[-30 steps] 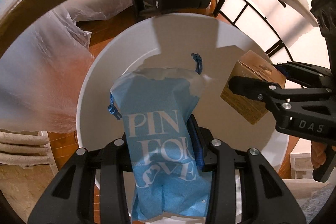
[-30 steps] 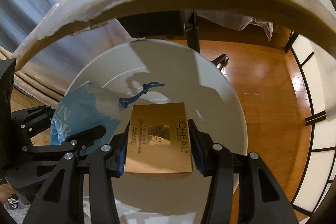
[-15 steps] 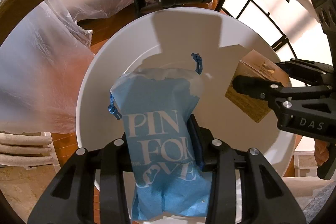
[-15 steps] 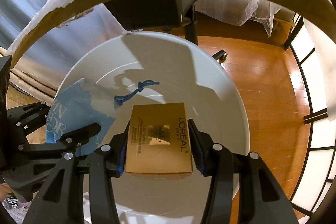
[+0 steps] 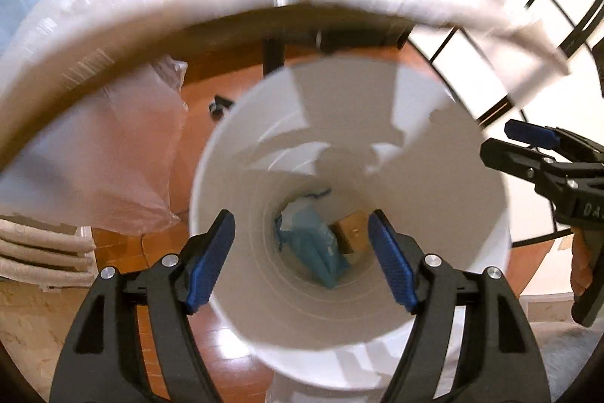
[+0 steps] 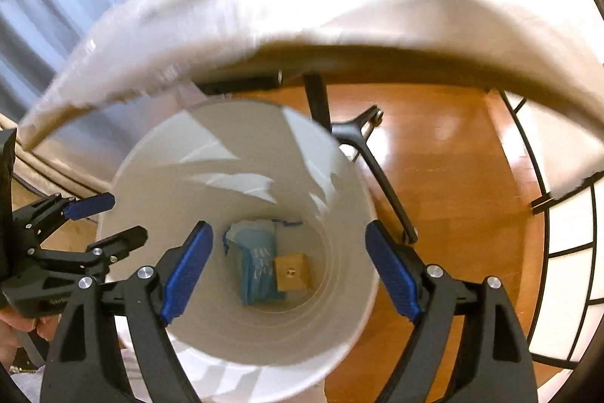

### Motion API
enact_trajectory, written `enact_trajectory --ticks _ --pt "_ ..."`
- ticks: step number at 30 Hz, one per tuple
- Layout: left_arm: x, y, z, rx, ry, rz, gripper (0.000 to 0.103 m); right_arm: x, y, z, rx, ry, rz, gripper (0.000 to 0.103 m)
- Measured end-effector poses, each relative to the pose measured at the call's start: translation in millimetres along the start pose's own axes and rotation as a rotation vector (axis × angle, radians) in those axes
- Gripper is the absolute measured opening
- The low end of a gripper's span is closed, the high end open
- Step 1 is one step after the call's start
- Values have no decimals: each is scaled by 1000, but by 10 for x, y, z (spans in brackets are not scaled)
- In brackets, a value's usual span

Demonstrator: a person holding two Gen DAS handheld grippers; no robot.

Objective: Collect trash
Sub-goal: 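Open both tools to drop the bag and box into the bin, then grasp the dental floss box with the left tool while the right tool grasps a purple roller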

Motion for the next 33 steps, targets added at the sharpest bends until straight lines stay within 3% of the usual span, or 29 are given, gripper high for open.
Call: enact_trajectory --ticks 2,6,9,12,17,20,24,33 --pt "-23 39 -262 -53 -13 5 77 -16 69 -232 -54 -8 4 88" --pt "-77 192 -851 -211 -64 -23 97 -83 284 -717 -193 -39 19 95" --pt "-105 368 -1160 -327 -84 -35 101 -152 502 -938 -282 -119 16 99" --pt "-114 575 -1202 -368 -42 -38 101 -232 741 -979 -326 -194 12 99" --pt "-49 879 -1118 -381 -53 -59 101 -367 1021 -930 -362 -204 27 99" --pt "-63 1021 -1028 -377 -67 -56 101 -367 1168 -793 -342 -201 27 99" --pt "-79 1176 -921 -381 -18 -7 101 -362 1297 -633 -320 -193 29 99" --pt "-206 1463 -559 -325 -42 41 101 -440 1421 -247 -244 -257 23 99"
Point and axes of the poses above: each gripper's, at about its wrist camera, not at the fingertips, and z roughly the way its jaws point, x to its left, y to its top, the point moved 3 cm from there along z, roughly the way its jaws point, and after that the axes turned 5 degrees about -z, right-handed, at the moved point
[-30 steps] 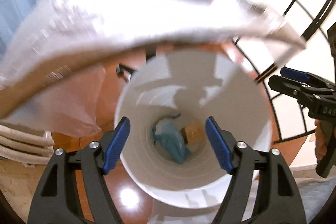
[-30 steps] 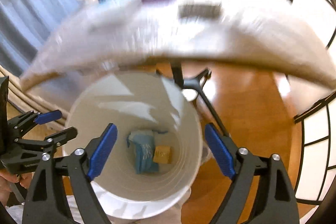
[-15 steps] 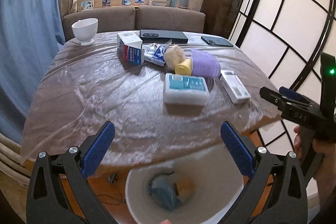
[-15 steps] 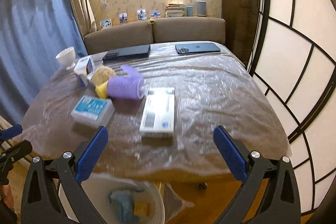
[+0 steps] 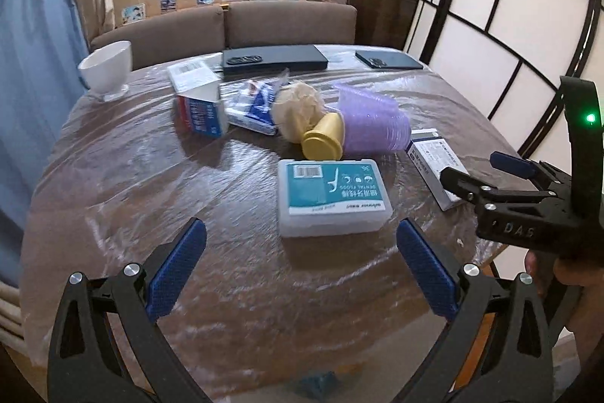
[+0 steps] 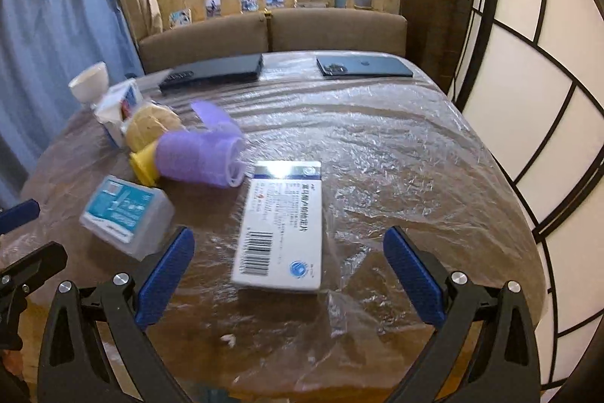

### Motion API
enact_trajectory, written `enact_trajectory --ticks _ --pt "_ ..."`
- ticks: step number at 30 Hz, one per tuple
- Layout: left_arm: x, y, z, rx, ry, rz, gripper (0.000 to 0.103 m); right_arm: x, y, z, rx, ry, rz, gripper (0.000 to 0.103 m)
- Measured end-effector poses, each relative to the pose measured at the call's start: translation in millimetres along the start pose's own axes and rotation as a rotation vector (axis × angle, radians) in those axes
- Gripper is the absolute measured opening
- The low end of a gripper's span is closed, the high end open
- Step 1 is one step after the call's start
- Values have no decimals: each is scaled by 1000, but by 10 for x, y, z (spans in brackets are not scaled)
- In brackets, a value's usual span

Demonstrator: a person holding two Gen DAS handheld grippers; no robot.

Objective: Collect trash
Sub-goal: 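Grasp the dental floss box with the left tool while the right tool grasps a purple roller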

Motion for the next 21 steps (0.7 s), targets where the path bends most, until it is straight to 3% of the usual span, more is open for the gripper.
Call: enact_trajectory --ticks 6,16,21 --pt "-128 64 255 35 -15 35 101 -63 39 158 25 -8 14 99" --pt "-96 134 400 45 -19 46 101 219 478 218 -23 132 32 99" --pt "-114 156 409 44 -21 63 101 424 647 405 30 184 22 95"
Point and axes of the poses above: each gripper's, at about its wrist camera, not at the fingertips, and z roughly the way its jaws point, x to its left, y to its top, the point moved 3 cm from there along z, roughly the way its jaws point, and after that the axes turned 5 degrees about -z, right-handed, at the moved point
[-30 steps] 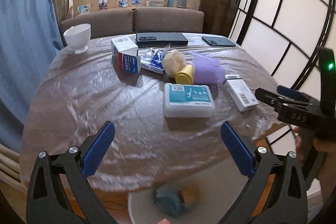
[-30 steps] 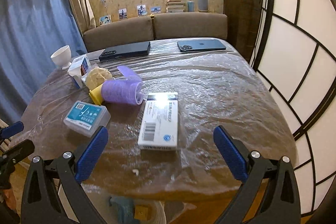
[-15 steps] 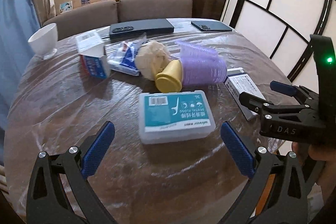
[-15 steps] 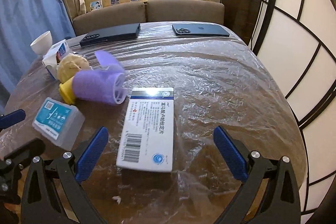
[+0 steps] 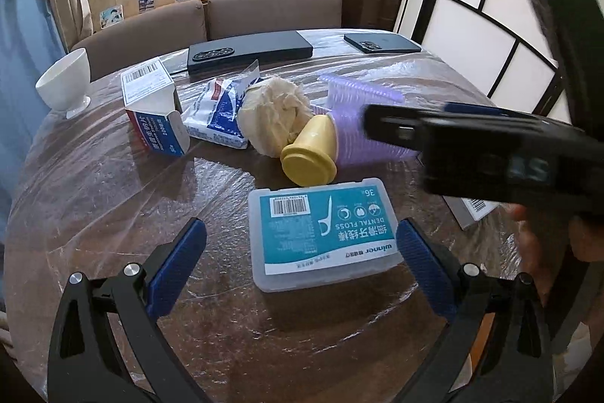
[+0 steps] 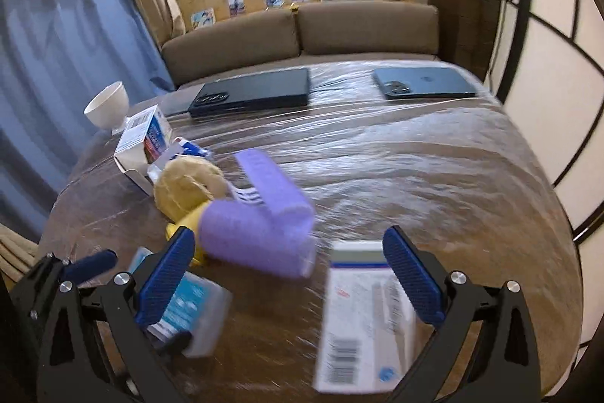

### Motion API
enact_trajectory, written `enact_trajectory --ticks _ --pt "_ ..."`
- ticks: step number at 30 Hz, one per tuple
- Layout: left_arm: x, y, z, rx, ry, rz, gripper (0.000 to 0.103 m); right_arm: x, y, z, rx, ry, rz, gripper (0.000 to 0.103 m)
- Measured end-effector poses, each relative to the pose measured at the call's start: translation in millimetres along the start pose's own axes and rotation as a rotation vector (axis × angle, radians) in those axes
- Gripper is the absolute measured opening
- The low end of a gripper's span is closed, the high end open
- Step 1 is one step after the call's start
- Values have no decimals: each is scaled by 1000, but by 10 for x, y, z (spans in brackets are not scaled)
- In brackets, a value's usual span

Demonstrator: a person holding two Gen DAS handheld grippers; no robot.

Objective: Collect trash
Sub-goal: 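Grasp the dental floss box with the left tool while the right tool grasps a purple roller, then lift the floss box with the left tool while the right tool lifts the purple roller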

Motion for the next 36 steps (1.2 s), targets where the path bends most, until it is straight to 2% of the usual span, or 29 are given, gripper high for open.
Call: enact_trajectory --ticks 4,6,8,10,11,12,22,27,36 --pt "-47 -14 11 3 -18 15 101 69 30 157 51 12 3 85" --pt "-65 -28 24 7 -21 25 101 75 39 187 55 10 4 84" --pt "-67 -47 44 15 -28 30 101 75 50 210 63 40 21 77" --pt "-67 -65 51 16 -27 40 94 67 53 204 63 44 19 74" --pt "-64 -74 65 23 -27 44 88 66 44 195 61 43 14 74" --pt "-56 -81 76 29 -29 43 87 61 32 189 58 50 16 74" --pt "92 -80 -10 20 -42 2 87 -12 -75 -16 -1 139 79 74" --pt "191 -95 -59 16 -34 -24 87 -14 -72 -161 -25 223 134 74" --pt "288 -126 -141 2 -16 -56 86 117 -128 -424 -73 177 52 74"
Point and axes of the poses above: each gripper's, at about its wrist camera, not at the fingertips, and z roughly the way its jaws point, x to its left, y to its top, the point moved 3 cm from there along z, roughly the way its jaws point, and after that the axes turned 5 degrees about -z, right-handed, at the moved point
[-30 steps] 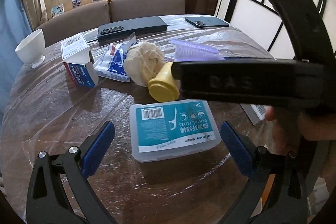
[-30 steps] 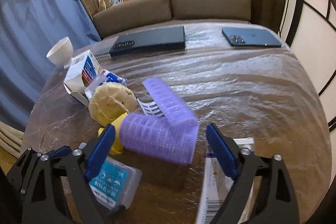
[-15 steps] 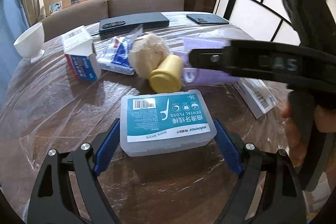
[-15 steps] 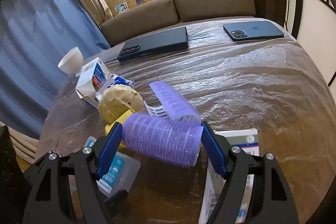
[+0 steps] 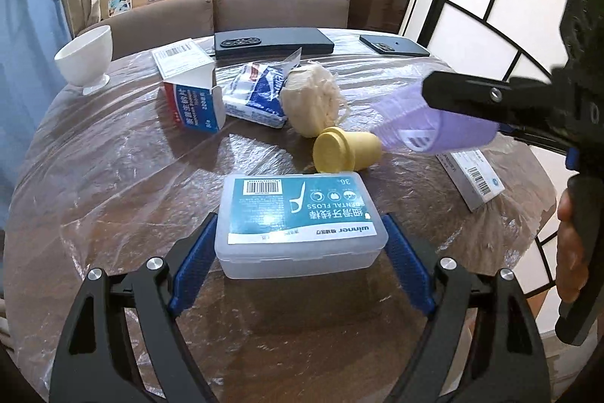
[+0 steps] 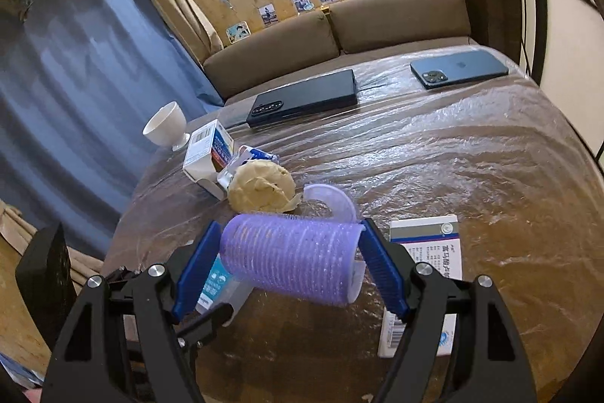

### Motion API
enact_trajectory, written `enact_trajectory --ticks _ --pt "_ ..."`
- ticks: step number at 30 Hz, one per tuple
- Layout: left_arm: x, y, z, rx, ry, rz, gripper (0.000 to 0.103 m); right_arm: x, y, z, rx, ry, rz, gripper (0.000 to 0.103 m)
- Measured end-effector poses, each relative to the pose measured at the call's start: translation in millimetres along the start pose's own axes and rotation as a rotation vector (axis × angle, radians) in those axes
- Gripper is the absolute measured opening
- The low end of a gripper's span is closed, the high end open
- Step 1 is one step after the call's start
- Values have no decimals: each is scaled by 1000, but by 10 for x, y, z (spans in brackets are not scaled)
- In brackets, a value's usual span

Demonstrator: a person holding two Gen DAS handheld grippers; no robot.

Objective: Collect trash
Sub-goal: 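Lift the floss box with the left tool while the right tool lifts the purple roller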

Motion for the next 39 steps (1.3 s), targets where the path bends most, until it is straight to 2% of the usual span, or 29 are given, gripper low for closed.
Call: enact_trajectory --ticks 3,10,13,15,17,21,22,24,27,33,39 --pt "14 -16 -4 2 1 -7 86 20 -57 33 20 -21 -41 74" --pt "36 -81 -34 -1 16 -11 86 -33 -403 113 78 -76 -49 74" --pt "67 -96 -44 -4 25 -16 86 -33 -520 127 76 -85 -43 74" --pt "89 -104 -40 0 37 -12 86 -20 -558 109 65 -86 -35 78" --pt "99 -113 -39 0 43 -6 86 -4 -591 77 53 -97 -28 89" --pt "90 -119 -42 -10 64 18 86 9 -651 41 33 -97 -8 89" --pt "93 -118 -38 -12 70 22 86 16 -644 47 33 -101 -9 89" --pt "100 -116 -35 -13 73 25 86 15 -631 62 31 -119 -10 82" --pt "120 -110 -25 -14 78 24 86 1 -606 86 24 -140 -11 67" --pt "150 -128 -40 -14 83 21 86 -16 -563 -31 10 -76 45 67" --pt "178 -145 -51 -12 79 13 86 108 -441 -228 -47 -109 -47 66"
Point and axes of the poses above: each gripper's, at about its wrist camera, not at the fingertips, and z roughly the way its jaws point, x to its left, y to its top, the point moved 3 cm from there along z, roughly the way its jaws point, and after that the axes turned 5 degrees about -z, right-handed, at the moved point
